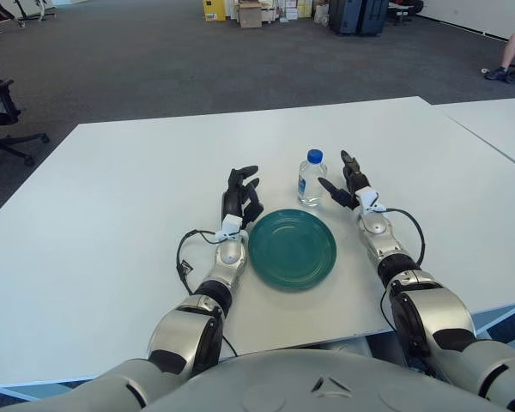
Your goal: Put the bottle into the plate.
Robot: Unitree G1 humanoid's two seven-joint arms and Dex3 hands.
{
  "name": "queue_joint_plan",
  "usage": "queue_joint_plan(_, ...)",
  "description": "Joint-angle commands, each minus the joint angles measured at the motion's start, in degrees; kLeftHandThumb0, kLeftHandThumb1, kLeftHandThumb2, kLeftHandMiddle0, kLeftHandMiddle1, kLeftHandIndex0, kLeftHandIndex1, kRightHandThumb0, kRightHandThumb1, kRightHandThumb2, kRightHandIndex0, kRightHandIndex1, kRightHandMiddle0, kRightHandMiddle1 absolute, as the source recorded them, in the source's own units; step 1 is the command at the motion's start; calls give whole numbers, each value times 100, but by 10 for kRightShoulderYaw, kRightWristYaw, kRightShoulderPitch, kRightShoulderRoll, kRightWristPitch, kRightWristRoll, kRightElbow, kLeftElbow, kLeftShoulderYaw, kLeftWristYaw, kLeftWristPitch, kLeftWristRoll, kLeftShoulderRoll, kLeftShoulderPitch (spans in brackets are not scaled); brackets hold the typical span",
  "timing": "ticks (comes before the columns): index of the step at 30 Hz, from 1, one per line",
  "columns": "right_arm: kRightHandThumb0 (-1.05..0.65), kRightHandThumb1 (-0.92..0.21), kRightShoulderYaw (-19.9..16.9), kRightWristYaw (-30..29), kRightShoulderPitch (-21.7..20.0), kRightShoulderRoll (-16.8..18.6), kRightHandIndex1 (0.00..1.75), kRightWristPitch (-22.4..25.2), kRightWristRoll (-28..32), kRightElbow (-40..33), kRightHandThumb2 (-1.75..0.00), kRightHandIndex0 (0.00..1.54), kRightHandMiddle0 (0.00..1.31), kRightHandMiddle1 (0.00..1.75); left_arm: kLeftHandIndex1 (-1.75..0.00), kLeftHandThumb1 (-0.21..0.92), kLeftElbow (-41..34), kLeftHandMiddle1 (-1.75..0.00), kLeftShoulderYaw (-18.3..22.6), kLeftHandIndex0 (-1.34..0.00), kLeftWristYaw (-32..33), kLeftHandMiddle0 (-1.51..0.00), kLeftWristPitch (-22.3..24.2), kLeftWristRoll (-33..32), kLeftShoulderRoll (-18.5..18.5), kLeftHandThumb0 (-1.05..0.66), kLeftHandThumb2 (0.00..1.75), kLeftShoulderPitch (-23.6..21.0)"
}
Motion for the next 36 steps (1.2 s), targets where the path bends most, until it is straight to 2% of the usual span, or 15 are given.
queue_joint_plan(1, -105, -92, 7, 3, -21, -8, 0, 8, -9, 11, -13, 0, 0, 0, -108, 92, 23, -32, 2, -40, 10, -66, -4, 5, 16, -83, 101, 31)
queue_joint_plan(7, -105, -92, 15, 26, -50, -9, 0, 34, -12, 25, -14, 0, 0, 0, -107, 92, 20, -32, -2, -41, 21, -65, -11, 9, 13, -83, 100, 31)
queue_joint_plan(11, -105, -92, 36, 32, -73, -3, 0, 50, -31, 26, -14, 0, 0, 0, -107, 92, 18, -32, -2, -42, 27, -64, -17, 8, 8, -83, 99, 33)
queue_joint_plan(24, -105, -92, 88, 87, -55, -24, 0, 21, -68, 0, -17, 0, 1, 1, -109, 92, 24, -36, -5, -47, 48, -68, -24, 12, 0, -82, 97, 25)
queue_joint_plan(32, -105, -92, 100, 124, -48, -27, 0, 23, -64, -9, -15, 0, 0, 0, -110, 92, 26, -39, -9, -49, 60, -70, -23, 18, -3, -82, 98, 19)
queue_joint_plan(36, -105, -92, 99, 124, -47, -22, 0, 34, -62, -12, -12, 0, 0, 0, -110, 92, 26, -40, -10, -48, 65, -70, -23, 20, -4, -82, 98, 17)
